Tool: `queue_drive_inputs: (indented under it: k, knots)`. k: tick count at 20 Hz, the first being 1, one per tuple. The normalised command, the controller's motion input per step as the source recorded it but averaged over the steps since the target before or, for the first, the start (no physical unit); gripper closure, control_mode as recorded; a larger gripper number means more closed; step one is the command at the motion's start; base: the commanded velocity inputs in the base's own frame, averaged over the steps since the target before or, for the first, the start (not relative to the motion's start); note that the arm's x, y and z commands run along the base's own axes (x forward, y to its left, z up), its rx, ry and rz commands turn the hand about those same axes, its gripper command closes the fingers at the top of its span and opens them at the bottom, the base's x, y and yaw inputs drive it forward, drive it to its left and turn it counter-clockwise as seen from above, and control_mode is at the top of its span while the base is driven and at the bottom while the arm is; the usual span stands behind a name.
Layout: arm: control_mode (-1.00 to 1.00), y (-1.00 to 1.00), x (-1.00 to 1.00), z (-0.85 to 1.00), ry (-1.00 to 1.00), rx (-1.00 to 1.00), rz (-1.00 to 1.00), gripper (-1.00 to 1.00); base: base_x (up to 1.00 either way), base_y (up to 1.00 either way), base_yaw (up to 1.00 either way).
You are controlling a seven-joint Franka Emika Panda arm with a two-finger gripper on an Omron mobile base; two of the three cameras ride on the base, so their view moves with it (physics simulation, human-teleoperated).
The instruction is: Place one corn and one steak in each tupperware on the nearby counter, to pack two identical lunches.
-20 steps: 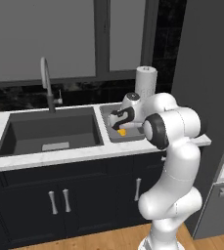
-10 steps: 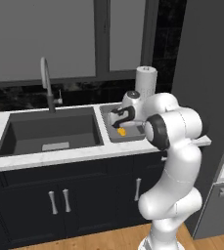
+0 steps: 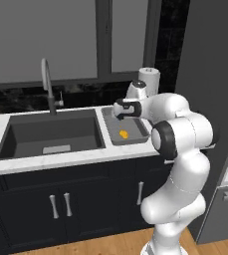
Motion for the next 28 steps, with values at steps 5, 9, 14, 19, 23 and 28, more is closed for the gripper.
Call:
queue_drive_inputs:
  k: [5,9,14,19,23,28]
  knots:
    - [-1.0,-0.13,-0.71,0.67,0.15,0.0,0.03,-1.0,0.0,0.0,0.0]
    - [-1.0,-0.02,-1.0,0.48,0.07,0.0,0.04,-1.0,0.0,0.0,0.0]
    - [-1.0,0.0,-1.0,0.29,0.0,-0.03,0.03,-1.0,0.0,0.0,0.0]
    - [-1.0,-0.01,-1.0,0.68,0.0,-0.05,0.06,-1.0,0.0,0.0,0.0]
    - [-1.0,-0.11,-1.0,0.83,0.0,-0.04,0.09,-1.0,0.0,0.0,0.0]
    - [-1.0,-0.12,-1.0,0.74,-0.03,-0.02,0.07,-1.0,0.0,0.0,0.0]
